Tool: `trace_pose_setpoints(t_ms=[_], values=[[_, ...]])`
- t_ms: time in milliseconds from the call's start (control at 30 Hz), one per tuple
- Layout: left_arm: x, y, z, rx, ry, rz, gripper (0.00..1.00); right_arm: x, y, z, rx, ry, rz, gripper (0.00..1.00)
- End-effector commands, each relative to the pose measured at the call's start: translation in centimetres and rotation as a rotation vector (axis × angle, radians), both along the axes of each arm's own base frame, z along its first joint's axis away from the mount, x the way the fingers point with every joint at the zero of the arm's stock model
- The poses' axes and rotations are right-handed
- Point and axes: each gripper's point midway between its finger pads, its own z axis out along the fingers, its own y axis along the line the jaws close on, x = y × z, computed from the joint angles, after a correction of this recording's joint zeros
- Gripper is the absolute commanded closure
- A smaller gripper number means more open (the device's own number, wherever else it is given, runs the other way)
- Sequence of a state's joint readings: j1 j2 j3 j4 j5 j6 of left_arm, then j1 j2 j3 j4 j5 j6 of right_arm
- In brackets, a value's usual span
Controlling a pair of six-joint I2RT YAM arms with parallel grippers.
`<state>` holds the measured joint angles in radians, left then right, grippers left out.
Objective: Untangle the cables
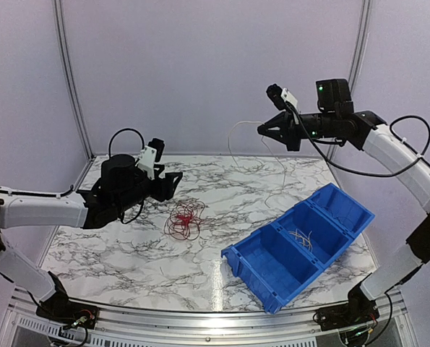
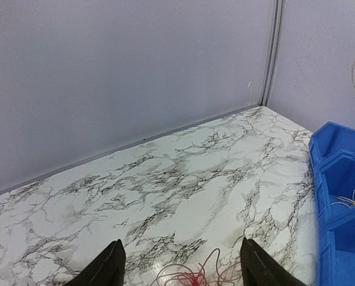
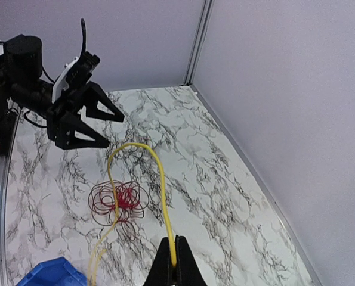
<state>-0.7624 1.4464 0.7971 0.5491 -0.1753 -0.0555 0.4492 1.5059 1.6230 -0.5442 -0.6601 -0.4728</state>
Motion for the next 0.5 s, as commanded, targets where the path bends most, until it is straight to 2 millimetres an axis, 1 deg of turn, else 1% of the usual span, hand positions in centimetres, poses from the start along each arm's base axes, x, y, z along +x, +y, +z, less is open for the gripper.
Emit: trace_pose_setpoints(t_ms=[0,33,67,133,200,367,400,467], values=[[1.4,2.0,2.5,0.104,-0.046,0.113,0.28,-1.0,-2.7,-0.8,-0.047,-0.024,-0.044,1.0],[1.8,2.4,2.4,0.133,-0.048,0.137,0.26,-1.2,-3.3,-1.4,-0.064,-0.017,-0.059,1.0],[2.3,2.6,3.1,0.142,-0.052,0.162,0.25,-1.4,-3.9,-2.1,-0.088,-0.014,-0.07,1.0],[3.0,3.1,3.5,0.148,-0.037,0.201,0.24,-2.1,-5.0,-3.5,-0.133,-0.003,-0.094,1.0],[3.5,3.3,3.7,0.132,-0.018,0.22,0.24,-2.8,-6.2,-4.9,-0.178,0.011,-0.124,1.0],[3.6,3.1,3.2,0.031,0.046,0.243,0.24,-3.9,-9.2,-8.2,-0.249,0.068,-0.199,1.0],[3.6,3.0,2.9,0.017,0.06,0.247,0.24,-4.0,-9.9,-9.2,-0.257,0.092,-0.218,1.0],[3.6,3.0,2.2,-0.014,0.092,0.256,0.24,-4.3,-11.0,-10.5,-0.265,0.125,-0.248,1.0]])
